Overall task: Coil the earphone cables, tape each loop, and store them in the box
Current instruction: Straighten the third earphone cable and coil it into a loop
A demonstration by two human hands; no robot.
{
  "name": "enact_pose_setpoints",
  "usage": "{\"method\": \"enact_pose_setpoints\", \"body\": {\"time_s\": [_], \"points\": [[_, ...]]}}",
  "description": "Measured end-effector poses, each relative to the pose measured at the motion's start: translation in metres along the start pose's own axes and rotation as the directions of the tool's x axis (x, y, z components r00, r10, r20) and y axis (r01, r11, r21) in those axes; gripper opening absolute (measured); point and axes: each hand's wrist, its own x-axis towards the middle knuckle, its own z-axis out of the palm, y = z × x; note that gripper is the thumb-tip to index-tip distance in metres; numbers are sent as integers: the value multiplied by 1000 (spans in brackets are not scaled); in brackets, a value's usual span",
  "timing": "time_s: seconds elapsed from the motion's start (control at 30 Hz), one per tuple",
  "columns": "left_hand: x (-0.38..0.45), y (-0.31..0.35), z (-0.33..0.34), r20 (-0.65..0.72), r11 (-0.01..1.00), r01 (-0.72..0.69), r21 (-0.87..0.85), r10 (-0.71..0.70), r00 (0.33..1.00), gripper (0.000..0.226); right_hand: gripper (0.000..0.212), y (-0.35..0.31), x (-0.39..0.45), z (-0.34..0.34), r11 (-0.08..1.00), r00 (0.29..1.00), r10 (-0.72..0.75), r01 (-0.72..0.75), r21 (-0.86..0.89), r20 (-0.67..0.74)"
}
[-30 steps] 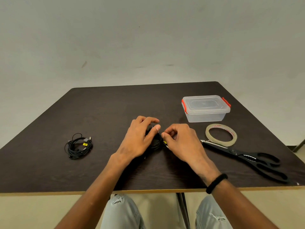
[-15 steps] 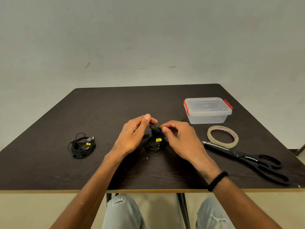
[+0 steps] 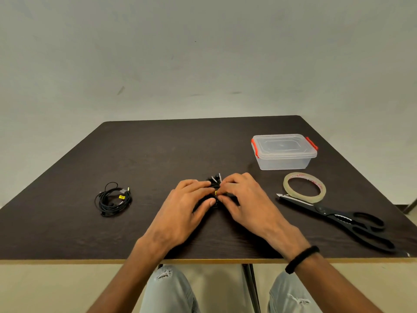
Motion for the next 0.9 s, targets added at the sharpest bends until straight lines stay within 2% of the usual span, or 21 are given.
{"method": "enact_pose_setpoints", "body": {"time_s": [0.23, 0.33, 0.53, 0.63, 0.77, 0.9], "points": [[1, 2, -8, -173, 990, -25, -140, 0, 985, 33, 13, -3, 8, -11, 993, 997, 36, -28, 114, -68], [8, 6, -14, -261, 967, 12, -253, -80, 962, 29, 15, 0, 11, -13, 983, 991, 88, -70, 169, -100], [26, 21, -27, -310, 907, 115, -404, -255, 916, 35, 19, 4, 12, -25, 966, 981, 160, -134, 221, -108], [35, 30, -30, -375, 883, 127, -452, -316, 871, 37, 19, 6, 10, -30, 960, 977, 186, -156, 234, -109], [46, 44, -34, -433, 869, 116, -481, -351, 830, 43, 24, 10, 9, -36, 943, 968, 222, -183, 277, -115], [55, 51, -37, -407, 869, 124, -478, -345, 846, 46, 23, 12, 10, -38, 934, 964, 251, -216, 285, -92]]}}
